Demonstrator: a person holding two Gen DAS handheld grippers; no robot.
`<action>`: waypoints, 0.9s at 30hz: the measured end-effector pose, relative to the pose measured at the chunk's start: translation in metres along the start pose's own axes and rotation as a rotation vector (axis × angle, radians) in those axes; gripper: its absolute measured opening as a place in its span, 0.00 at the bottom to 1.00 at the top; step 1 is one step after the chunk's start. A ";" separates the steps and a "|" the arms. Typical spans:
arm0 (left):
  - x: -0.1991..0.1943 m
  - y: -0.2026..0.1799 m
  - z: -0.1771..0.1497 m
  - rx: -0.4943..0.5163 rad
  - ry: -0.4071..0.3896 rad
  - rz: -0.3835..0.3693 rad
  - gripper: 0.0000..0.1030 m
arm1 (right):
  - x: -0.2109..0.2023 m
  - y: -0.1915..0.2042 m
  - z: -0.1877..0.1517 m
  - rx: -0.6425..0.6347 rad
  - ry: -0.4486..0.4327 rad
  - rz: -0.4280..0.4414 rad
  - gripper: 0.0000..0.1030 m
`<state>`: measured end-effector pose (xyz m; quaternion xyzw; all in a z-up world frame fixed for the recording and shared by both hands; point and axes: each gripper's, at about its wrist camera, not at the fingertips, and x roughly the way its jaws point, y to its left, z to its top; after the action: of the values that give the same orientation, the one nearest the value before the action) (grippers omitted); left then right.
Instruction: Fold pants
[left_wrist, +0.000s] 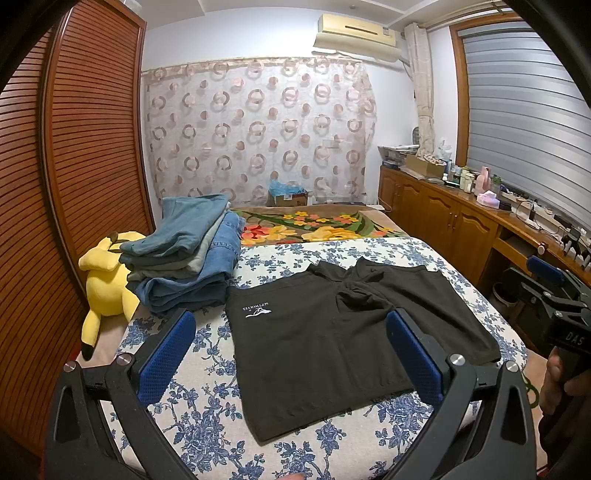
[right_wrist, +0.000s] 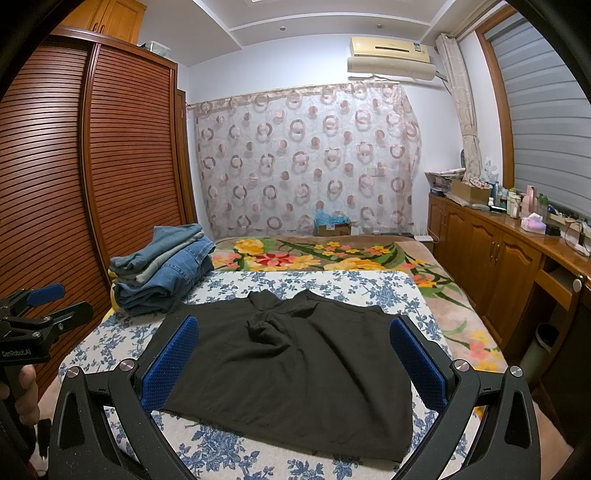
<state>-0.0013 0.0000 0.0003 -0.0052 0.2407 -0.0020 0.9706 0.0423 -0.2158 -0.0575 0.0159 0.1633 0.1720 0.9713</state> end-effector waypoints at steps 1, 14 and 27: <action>0.000 0.000 0.000 0.000 0.000 0.000 1.00 | 0.000 0.000 0.000 0.000 0.000 0.000 1.00; 0.012 -0.011 0.001 0.014 0.017 -0.007 1.00 | 0.001 0.001 0.000 0.001 0.006 0.000 1.00; 0.050 -0.021 -0.012 0.033 0.121 -0.054 1.00 | 0.009 -0.003 -0.002 0.012 0.051 -0.009 1.00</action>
<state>0.0374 -0.0216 -0.0335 0.0047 0.2986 -0.0326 0.9538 0.0509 -0.2160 -0.0624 0.0168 0.1892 0.1670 0.9675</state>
